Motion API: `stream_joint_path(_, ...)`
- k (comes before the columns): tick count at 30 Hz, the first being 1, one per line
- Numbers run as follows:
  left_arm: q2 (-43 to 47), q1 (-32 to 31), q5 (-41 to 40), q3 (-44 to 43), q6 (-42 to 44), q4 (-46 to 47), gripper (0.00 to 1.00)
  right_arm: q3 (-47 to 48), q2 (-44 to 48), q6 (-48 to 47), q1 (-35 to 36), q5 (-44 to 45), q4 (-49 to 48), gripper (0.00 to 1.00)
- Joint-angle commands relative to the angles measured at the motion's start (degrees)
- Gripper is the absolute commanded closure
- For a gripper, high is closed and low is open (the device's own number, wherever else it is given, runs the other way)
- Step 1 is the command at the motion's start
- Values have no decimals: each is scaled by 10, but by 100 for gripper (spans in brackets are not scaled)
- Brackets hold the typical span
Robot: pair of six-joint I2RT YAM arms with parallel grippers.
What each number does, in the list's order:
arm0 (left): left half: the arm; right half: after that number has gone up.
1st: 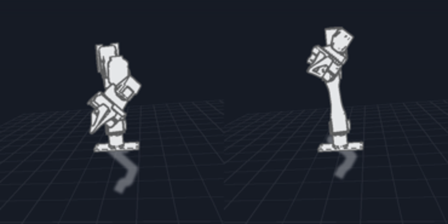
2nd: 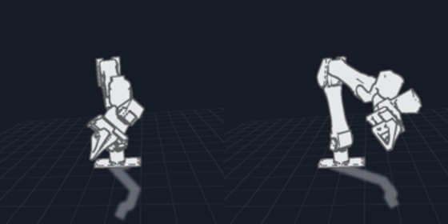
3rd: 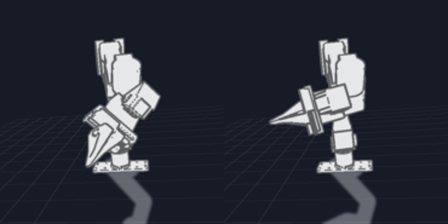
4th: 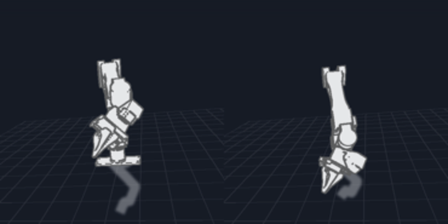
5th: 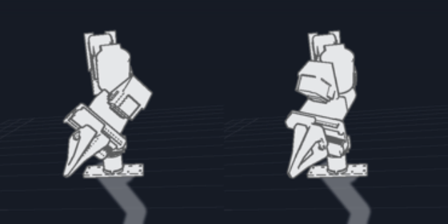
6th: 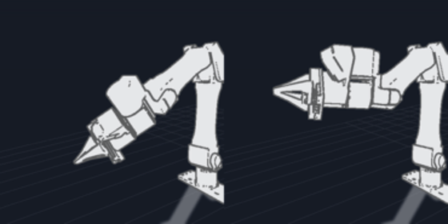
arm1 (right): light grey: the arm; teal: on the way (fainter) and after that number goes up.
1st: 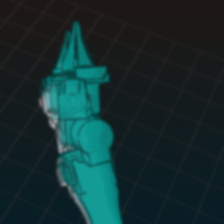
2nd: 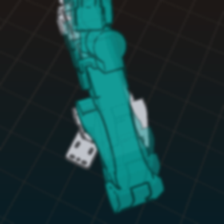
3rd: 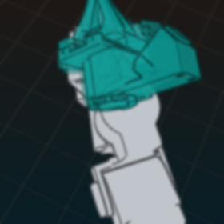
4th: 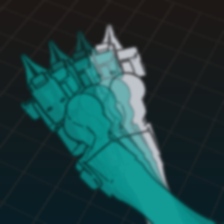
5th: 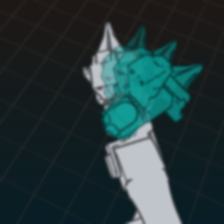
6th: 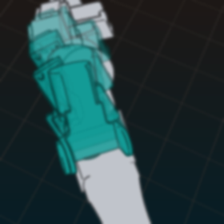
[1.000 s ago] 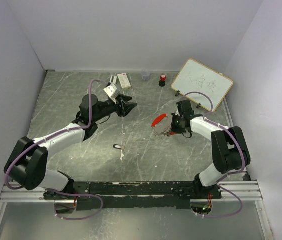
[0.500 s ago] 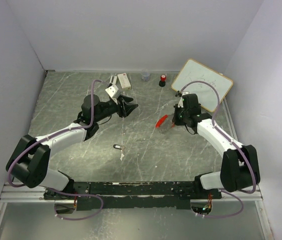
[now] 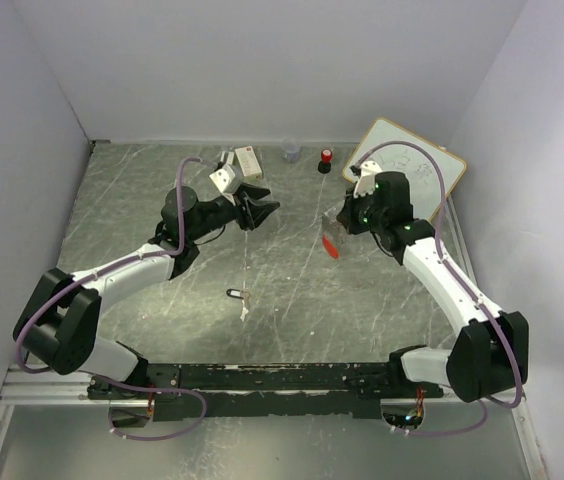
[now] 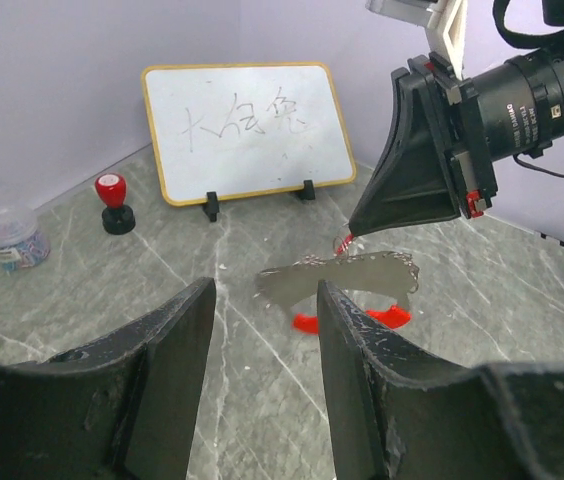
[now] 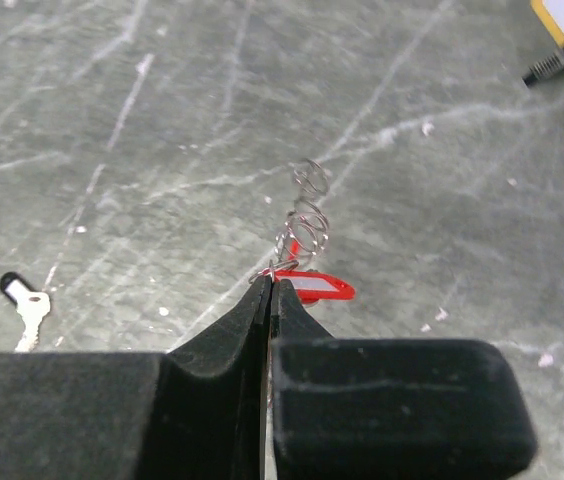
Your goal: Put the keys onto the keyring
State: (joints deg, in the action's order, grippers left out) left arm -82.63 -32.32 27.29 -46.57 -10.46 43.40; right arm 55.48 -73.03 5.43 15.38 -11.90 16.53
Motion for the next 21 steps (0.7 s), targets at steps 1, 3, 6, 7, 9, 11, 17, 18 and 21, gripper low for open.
stream_joint_path(1, -7, -5, 33, -20, -6, 36, 44, 15, 26, -36, 9, -81, -67, 100)
stream_joint_path(3, -6, -6, 37, -15, -7, 42, 44, 31, 27, -47, 13, -105, -80, 100)
stream_joint_path(6, -4, -7, 40, -4, -9, 50, 44, 36, 29, -60, 20, -148, -102, 100)
stream_joint_path(7, -3, -8, 40, -1, -10, 50, 44, 37, 28, -64, 22, -158, -107, 100)
stream_joint_path(9, 0, -10, 37, 6, -8, 50, 44, 38, 28, -64, 25, -179, -123, 100)
stream_joint_path(11, 4, -14, 29, 13, 0, 47, 44, 38, 27, -59, 28, -203, -139, 100)
stream_joint_path(17, 21, -31, -15, 19, 39, 4, 44, 52, 21, -54, 59, -209, -151, 100)
stream_joint_path(18, 24, -33, -23, 19, 45, -3, 44, 56, 19, -56, 66, -208, -149, 100)
stream_joint_path(21, 28, -42, -39, 13, 61, -22, 44, 66, 14, -62, 89, -199, -140, 100)
